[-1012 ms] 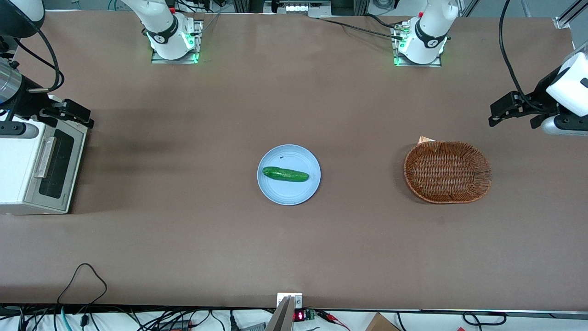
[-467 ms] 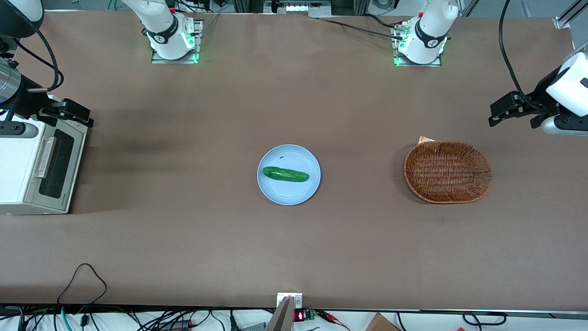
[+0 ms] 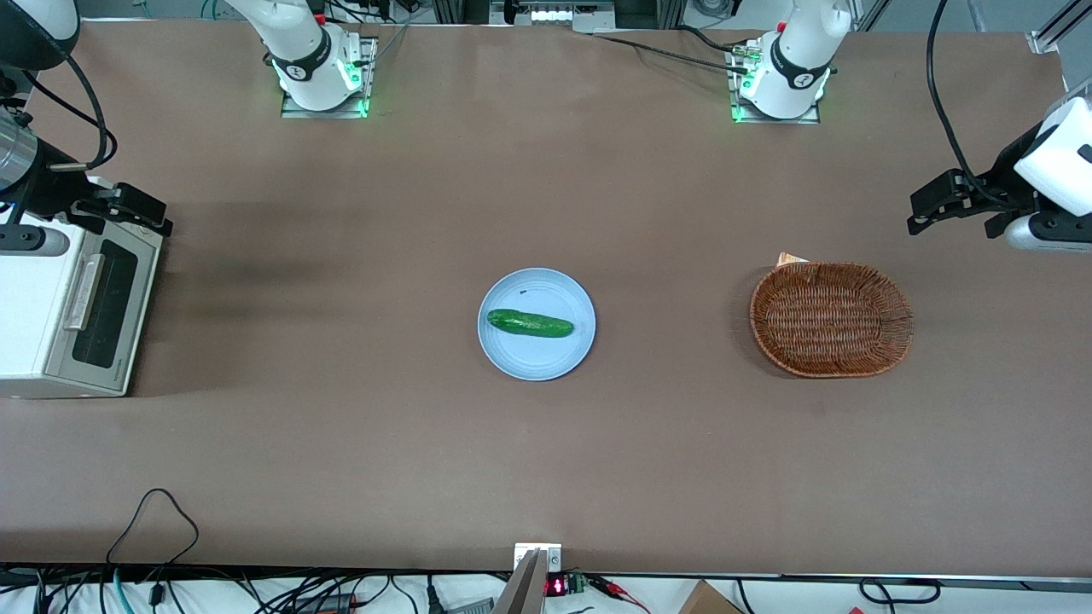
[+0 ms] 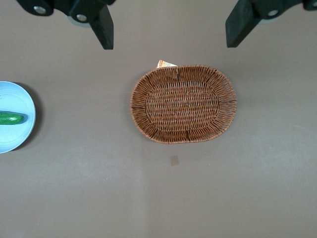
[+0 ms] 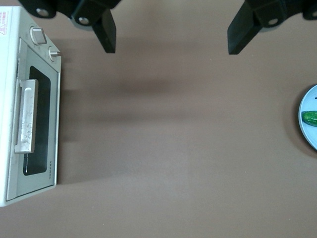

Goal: Open oven door with right arm only

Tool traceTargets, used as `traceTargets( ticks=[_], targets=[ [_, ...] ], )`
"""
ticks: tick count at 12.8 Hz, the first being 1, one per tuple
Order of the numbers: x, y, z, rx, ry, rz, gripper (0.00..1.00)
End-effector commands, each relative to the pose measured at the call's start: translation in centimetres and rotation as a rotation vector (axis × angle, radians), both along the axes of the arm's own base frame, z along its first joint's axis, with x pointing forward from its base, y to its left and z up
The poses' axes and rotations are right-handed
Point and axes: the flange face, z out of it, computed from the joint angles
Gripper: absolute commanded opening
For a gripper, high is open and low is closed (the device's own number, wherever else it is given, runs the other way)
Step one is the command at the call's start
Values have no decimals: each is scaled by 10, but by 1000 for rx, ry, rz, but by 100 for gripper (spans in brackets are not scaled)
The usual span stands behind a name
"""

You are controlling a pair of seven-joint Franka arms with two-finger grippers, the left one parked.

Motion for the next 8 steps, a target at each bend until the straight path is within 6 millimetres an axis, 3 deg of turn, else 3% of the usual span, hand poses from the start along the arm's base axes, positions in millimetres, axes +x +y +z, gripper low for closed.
traceTargets(
  ticks=[1,6,7,8],
  targets=[
    [2,1,5,-6,7,4,100],
    [0,2,-3,-6,51,0,100],
    [2,1,-5,-6,45,-2,87],
    [3,1,-5,-4,47,-2,39]
  ],
)
